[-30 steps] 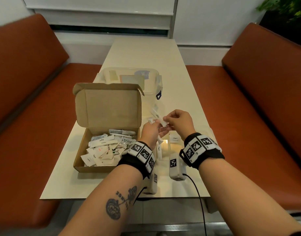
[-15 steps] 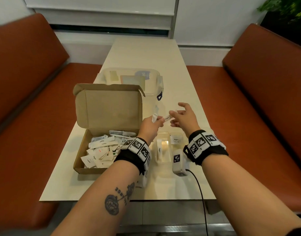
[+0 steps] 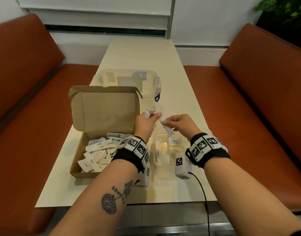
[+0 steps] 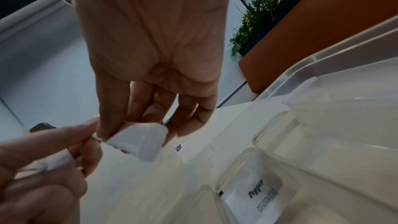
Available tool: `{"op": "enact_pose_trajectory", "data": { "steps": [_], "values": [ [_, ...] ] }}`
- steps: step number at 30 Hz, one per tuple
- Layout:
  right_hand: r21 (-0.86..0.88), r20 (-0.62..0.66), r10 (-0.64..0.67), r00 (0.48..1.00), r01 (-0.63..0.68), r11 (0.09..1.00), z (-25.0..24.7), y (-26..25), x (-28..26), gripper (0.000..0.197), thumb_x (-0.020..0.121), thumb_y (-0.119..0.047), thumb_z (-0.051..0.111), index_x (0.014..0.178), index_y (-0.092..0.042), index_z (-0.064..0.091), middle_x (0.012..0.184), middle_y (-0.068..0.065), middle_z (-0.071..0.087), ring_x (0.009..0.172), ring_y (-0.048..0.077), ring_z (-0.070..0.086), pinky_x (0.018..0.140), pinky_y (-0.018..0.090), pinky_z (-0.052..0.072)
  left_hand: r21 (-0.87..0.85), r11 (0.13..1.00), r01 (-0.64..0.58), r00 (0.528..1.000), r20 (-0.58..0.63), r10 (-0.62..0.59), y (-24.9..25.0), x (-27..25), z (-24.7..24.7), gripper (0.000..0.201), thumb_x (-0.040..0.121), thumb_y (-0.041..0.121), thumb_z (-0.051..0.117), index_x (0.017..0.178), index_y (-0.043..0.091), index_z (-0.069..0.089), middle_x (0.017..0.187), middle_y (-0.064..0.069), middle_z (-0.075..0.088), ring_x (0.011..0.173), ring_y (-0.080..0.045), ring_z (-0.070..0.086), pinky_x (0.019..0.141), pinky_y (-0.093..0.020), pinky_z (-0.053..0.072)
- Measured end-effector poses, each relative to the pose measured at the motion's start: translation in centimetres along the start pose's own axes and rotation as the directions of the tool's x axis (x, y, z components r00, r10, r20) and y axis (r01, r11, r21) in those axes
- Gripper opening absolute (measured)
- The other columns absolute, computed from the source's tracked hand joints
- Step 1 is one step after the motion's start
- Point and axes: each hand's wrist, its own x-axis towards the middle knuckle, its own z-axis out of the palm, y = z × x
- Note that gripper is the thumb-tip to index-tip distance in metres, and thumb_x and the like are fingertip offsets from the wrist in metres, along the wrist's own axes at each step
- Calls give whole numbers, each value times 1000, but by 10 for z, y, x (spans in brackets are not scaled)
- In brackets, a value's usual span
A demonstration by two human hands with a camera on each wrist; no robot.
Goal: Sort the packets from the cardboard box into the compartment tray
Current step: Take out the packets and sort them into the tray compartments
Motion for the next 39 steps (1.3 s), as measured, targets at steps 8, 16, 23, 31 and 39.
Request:
{"op": "enact_pose_trajectory", "data": {
  "steps": [8,16,23,31,39],
  "values": [
    [-61,48,-13,999,16,998,2,-3,1,15,80,-23,74,83,-9,70,70,-2,65,61,6,58,57,15,46,40,999,15,995,101,-19,-1,0,-2,5,84,18,70,83,16,66,55,10,52,45,-5,41,43,-17,34],
    [-29,53,82,995,-80,996,7,-3,-1,15,82,-12,72,80,3,69,58,4,62,49,7,57,50,14,49,51,998,30,998,57,-33,-9,2,1,10,84,18,70,76,16,65,55,10,56,38,0,43,40,-15,34],
    [-490,59,216,975,-160,857,23,10,-4,25,79,-11,74,64,-12,53,64,3,64,43,2,50,41,14,37,-24,982,187,981,49,-185,-30,2,3,19,97,25,52,99,8,60,100,-7,65,50,-10,34,48,-21,31],
    [-765,77,260,963,-110,634,50,12,-4,19,81,-11,71,88,-8,54,100,12,71,95,23,64,72,28,46,-13,974,225,972,74,-224,-39,3,0,20,96,24,54,99,6,62,103,-9,67,46,-9,32,45,-21,31],
    [-823,105,191,976,-23,568,55,15,-7,35,82,-8,70,113,-3,55,115,14,61,106,28,59,82,32,46,21,977,211,974,84,-212,-41,3,-1,20,94,25,56,80,13,61,95,-13,65,43,-10,31,45,-24,29]
  ]
}}
